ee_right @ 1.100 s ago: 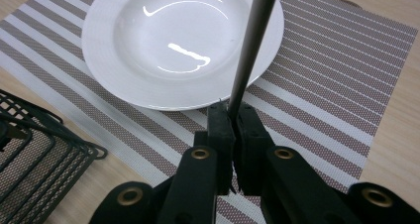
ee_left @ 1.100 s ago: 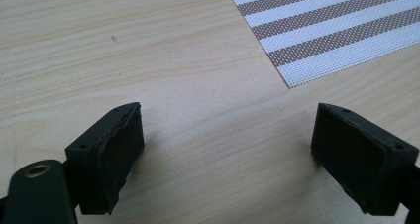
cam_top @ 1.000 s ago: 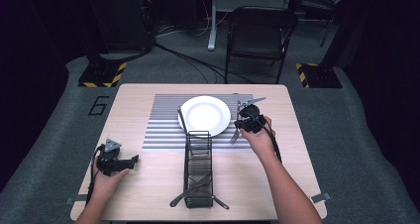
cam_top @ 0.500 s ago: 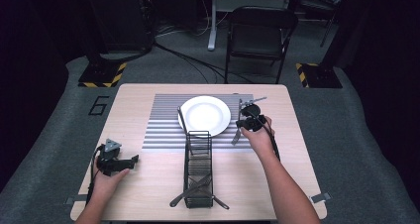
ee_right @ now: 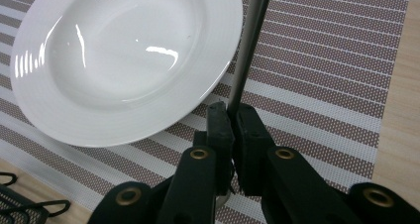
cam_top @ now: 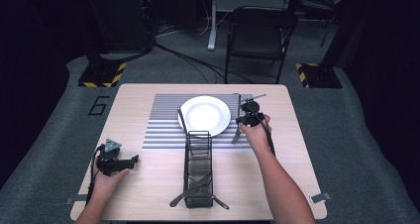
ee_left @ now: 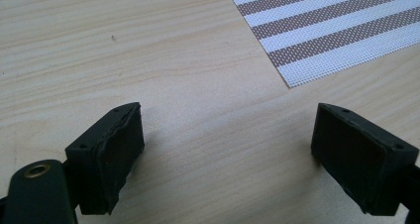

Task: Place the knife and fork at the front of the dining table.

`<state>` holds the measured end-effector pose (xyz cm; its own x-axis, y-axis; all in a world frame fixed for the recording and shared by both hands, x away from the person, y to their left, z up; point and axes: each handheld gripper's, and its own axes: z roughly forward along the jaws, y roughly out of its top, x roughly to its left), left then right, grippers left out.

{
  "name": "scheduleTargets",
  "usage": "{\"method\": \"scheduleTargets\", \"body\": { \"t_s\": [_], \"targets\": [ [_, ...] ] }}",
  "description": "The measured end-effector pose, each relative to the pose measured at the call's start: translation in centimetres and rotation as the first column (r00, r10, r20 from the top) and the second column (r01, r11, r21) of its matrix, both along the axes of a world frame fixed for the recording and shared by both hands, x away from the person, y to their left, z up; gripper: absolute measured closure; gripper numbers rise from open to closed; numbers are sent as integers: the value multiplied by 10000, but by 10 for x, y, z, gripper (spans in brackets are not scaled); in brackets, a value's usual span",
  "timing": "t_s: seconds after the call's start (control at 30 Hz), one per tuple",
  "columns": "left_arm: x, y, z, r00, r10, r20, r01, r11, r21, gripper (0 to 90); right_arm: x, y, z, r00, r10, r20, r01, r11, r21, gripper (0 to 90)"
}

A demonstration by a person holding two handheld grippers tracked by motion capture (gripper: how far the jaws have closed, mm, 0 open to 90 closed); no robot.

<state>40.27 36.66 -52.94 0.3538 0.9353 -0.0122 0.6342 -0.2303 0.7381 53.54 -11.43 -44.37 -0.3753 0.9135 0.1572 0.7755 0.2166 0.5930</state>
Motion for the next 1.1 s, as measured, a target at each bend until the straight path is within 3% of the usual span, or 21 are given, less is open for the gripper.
{"method": "scheduleTargets", "body": {
  "t_s": [0.23,0.57,0.8,1.1],
  "targets": [
    [0,0,0,10000,-3,-3,3,10000,3,127,4,4,-2,9993,-354,-89,353,9993,-109,868],
    [0,0,0,10000,0,-1,0,10000,1,127,15,-5,-12,9958,-786,-471,805,9959,414,866],
    [0,0,0,10000,1,2,-1,10000,-1,127,21,-10,-21,9873,-1358,-826,1434,9851,946,867],
    [0,0,0,10000,-6,-38,6,10000,17,127,25,-10,-31,9780,-1822,-1016,1931,9750,1096,872]
  ]
}}
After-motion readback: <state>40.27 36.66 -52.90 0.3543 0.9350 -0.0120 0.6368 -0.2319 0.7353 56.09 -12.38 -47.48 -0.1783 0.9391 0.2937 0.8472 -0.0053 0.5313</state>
